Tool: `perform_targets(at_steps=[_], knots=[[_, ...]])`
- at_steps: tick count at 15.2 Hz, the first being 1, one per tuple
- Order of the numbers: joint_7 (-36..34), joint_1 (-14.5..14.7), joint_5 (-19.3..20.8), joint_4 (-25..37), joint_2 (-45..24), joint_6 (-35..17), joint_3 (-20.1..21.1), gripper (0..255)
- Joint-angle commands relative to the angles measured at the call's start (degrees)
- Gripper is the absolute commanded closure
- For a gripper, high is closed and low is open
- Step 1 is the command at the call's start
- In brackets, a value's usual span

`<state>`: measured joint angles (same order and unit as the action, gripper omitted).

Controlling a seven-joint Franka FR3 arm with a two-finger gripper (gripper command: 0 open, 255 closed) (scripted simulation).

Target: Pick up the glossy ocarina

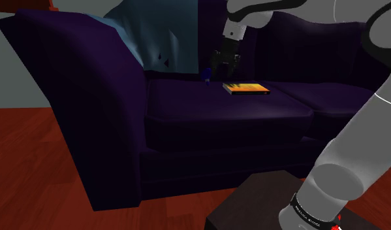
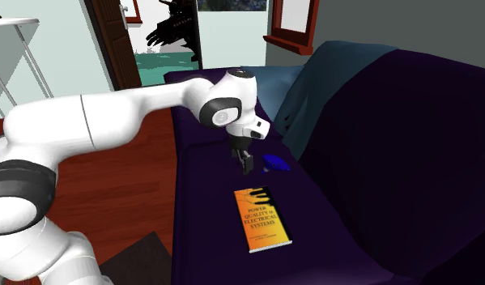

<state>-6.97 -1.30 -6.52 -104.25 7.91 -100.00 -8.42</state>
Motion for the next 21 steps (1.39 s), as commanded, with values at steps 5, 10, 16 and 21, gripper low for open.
perform_targets(at_steps=[5,10,16,21], knots=[[0.25,-1.44,-3.92,18.21,-14.66,4.11,-1.75,0],[-0.45,-4.17,-7.69,38.10,-28.49,10.67,-2.38,0],[0.37,-3.59,-7.37,30.76,-26.69,5.16,-2.29,0],[0.59,-3.48,-7.34,29.15,-26.40,3.86,-2.29,255]])
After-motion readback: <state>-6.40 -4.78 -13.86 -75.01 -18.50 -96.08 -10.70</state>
